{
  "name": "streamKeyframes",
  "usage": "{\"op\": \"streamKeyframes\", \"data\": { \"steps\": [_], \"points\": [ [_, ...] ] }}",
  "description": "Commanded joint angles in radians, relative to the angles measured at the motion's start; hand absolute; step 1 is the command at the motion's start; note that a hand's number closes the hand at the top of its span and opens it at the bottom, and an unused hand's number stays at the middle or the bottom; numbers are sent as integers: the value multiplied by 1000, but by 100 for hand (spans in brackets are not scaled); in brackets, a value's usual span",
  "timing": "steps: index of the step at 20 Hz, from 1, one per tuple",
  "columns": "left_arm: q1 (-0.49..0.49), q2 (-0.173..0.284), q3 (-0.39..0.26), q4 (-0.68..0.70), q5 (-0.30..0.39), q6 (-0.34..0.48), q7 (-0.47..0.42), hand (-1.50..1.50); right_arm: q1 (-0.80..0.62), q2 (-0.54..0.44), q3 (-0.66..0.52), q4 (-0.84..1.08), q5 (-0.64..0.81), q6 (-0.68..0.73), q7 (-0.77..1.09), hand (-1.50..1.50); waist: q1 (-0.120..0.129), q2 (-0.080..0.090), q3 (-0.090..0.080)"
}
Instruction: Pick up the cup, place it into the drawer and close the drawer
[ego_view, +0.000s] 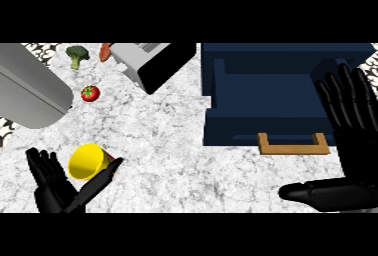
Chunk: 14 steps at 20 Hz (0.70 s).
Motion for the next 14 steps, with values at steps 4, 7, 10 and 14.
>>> {"op": "streamKeyframes", "data": {
  "steps": [4,7,10,14],
  "points": [
    [37,16,66,68,74,-105,-67,-150,40,39,67,-33,58,-19,-5,-150,0,0,0],
    [-77,0,69,239,166,-58,-205,-150,96,-4,8,-59,-15,47,-21,-150,-4,0,0],
    [-17,0,17,224,200,-56,-258,-150,-31,24,24,-13,26,-25,24,-150,1,0,0],
    [-74,4,141,337,191,-151,-278,-150,49,6,14,-41,7,21,12,-150,-2,0,0]
  ]
}}
